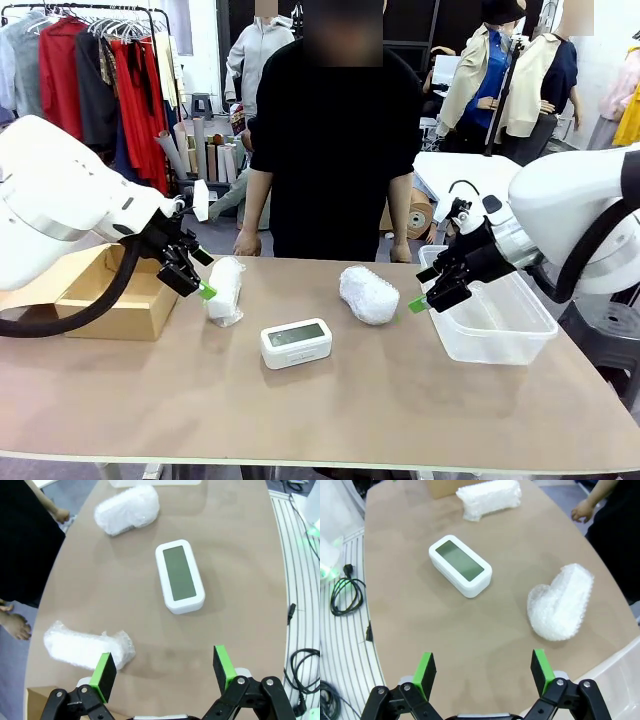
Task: Separate and place wrapped and unwrapped clocks.
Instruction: Pick up the Digital clock indicated by the person.
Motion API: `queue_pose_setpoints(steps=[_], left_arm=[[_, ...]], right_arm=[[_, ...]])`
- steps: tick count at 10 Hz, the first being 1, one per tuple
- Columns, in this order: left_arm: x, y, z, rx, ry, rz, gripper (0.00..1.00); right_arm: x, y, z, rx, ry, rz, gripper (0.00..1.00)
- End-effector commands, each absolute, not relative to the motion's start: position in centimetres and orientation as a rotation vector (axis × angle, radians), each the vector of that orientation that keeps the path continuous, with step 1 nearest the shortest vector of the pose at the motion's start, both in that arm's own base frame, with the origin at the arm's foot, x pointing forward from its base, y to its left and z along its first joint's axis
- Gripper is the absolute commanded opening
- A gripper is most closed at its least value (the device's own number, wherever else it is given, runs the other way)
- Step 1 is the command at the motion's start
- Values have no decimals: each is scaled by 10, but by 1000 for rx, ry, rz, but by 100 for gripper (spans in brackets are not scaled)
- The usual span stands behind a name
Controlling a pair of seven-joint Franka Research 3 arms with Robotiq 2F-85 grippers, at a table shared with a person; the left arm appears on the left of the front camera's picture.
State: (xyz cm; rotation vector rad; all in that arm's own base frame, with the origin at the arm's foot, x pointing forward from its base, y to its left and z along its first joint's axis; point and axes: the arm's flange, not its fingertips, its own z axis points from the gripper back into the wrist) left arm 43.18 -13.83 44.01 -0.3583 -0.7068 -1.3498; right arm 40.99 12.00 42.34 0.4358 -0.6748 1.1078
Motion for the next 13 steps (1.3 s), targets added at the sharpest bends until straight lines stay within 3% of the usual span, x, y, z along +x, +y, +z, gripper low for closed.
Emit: queue_pose_setpoints(steps=[1,2,7,13], left_arm=[[431,-136,442,-380,-718,-1356,100],[432,-138,440,-358,-707,-1350,100],[458,-104,472,-509,-776,-1400,100],[479,-59,508,-498,-944,-1508,100]], right_arm=[[411,119,423,442,-691,1134,100],[410,120,423,436,-675,1108,100],[422,95,461,512,-765,1412,100],[426,51,512,525,-901,1367,100]])
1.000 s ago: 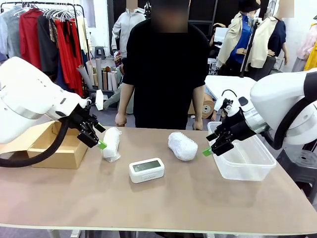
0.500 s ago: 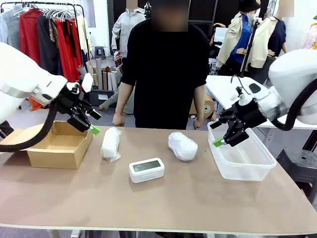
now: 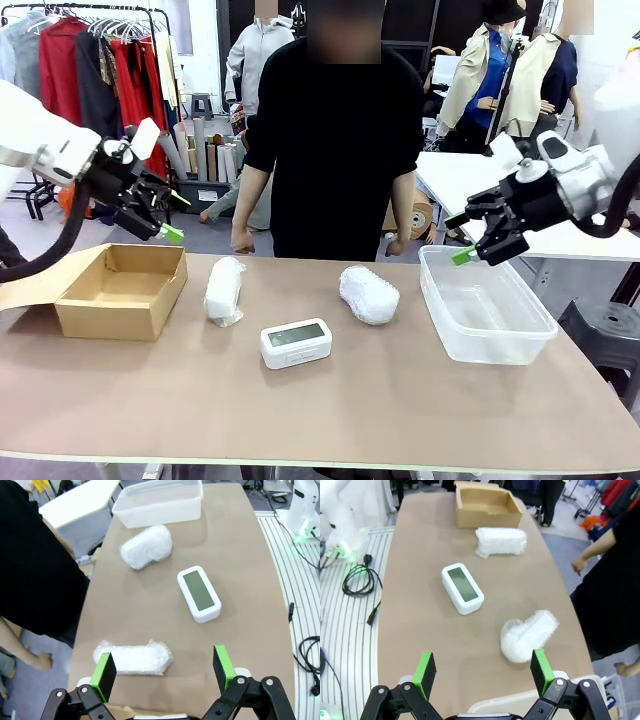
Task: Separate and place wrapped and unwrapped clocks.
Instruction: Pick up the Digital clock indicated by the person.
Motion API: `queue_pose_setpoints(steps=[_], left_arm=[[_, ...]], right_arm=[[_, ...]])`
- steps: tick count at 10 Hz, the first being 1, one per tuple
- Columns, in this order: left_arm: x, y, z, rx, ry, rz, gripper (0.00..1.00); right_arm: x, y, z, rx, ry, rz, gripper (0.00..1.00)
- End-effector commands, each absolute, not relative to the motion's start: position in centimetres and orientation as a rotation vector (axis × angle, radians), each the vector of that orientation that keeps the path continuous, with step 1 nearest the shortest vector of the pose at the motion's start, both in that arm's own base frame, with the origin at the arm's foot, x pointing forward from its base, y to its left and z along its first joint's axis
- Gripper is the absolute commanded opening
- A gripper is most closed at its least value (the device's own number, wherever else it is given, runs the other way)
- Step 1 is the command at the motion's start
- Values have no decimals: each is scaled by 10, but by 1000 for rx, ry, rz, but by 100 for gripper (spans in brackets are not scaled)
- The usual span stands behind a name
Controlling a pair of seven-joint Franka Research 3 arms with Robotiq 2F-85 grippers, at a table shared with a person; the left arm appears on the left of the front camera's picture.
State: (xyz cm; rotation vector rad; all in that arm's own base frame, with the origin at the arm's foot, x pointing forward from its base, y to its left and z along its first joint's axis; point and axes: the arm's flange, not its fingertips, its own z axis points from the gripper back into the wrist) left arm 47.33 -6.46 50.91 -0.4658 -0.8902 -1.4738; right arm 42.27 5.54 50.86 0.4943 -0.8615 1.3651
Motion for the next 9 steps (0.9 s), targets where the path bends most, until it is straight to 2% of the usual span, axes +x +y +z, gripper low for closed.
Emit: queue_pose_setpoints(steps=[1,4,9], left_arm=[[482,-51,510,-495,-953,-1520,100],[492,-37,517,-617,-867,-1422,100],[497,-28,525,-657,-854,-1426,100]], right_arm=[[428,44,517,527,-892,1354,100],[434,30,525,501,-877,1344,100],[433,14,527,572,-879,1318,100]])
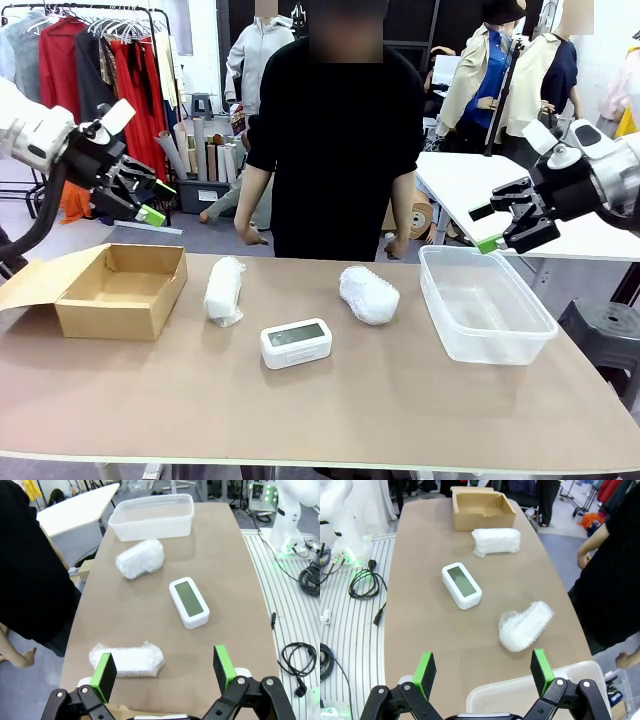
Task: Separate and place wrapped and unwrapped clocks.
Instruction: Pick up the Digital clock indicated by the person.
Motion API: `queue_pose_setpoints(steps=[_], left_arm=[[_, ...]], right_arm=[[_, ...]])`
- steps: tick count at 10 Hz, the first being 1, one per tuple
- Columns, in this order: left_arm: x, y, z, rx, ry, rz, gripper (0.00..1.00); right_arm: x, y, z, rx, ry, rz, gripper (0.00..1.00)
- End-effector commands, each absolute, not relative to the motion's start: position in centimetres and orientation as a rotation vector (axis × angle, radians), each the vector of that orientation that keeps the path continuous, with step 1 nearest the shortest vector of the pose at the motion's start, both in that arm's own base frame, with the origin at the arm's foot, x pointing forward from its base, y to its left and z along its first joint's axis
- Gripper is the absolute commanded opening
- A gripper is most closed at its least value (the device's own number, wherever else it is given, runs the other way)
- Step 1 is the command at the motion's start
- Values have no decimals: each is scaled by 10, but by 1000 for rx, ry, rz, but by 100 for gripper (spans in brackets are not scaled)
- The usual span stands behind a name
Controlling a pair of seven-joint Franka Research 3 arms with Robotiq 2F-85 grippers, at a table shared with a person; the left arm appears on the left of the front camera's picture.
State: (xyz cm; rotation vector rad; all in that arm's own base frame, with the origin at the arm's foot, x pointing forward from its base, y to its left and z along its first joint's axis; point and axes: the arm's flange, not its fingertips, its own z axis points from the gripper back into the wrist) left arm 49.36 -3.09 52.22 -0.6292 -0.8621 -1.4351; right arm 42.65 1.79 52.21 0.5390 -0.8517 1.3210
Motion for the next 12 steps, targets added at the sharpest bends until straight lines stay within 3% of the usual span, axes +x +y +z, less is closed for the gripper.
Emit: queue_pose_setpoints(steps=[1,12], left_arm=[[496,-27,525,-654,-831,-1430,100],[496,-23,529,-604,-801,-1437,100]], right_arm=[[434,11,529,581,-888,1310,100],[434,6,529,568,-852,1308,100]])
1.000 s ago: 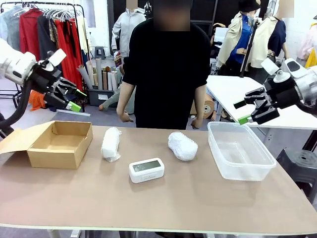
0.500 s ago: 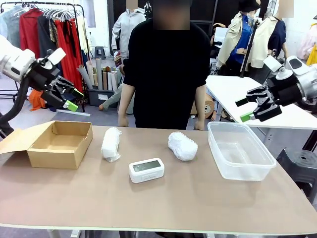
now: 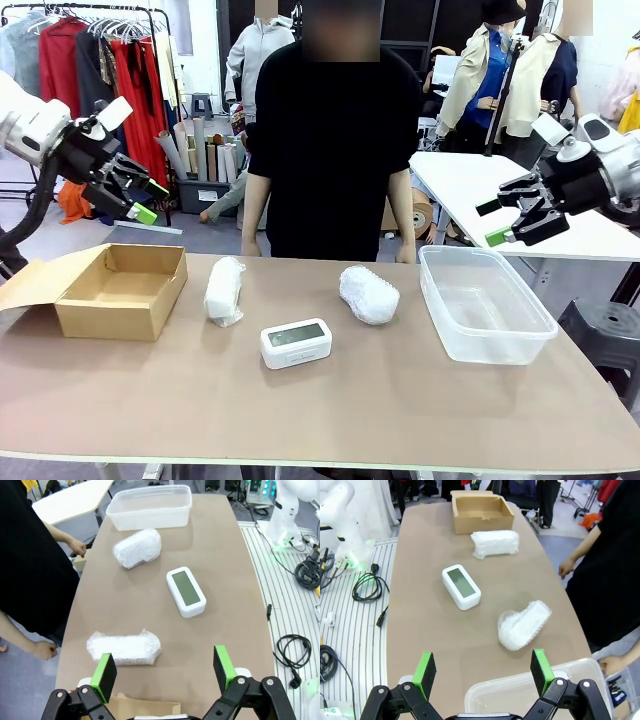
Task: Separate and place wrapped and unwrapped clocks.
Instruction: Pick up the Digital clock indicated by the person.
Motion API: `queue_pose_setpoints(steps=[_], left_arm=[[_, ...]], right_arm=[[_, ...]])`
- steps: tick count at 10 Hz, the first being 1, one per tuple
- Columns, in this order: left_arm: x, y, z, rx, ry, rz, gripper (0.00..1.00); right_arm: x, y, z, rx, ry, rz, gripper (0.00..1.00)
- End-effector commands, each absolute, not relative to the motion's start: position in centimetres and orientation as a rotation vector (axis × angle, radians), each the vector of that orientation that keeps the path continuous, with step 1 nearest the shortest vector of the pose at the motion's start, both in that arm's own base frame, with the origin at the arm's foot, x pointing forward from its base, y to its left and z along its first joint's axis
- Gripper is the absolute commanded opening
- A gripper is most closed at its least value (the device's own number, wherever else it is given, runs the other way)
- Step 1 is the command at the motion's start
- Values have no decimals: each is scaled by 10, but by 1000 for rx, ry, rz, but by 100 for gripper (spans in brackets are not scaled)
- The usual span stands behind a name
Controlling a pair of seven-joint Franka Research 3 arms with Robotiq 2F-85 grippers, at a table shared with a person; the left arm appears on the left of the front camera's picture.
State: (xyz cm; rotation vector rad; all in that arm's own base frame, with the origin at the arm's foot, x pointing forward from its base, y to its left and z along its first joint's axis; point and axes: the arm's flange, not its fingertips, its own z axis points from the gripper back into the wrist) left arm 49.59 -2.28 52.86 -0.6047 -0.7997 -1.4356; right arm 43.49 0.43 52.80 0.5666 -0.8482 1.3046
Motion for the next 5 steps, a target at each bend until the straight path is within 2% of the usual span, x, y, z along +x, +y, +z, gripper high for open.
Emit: queue_pose_setpoints(steps=[1,5], left_arm=[[496,-23,529,-604,-801,-1437,100],[496,-23,529,-604,-801,-1437,100]], right_arm=[[434,6,529,568,-852,1308,100],[434,6,529,568,-852,1308,100]])
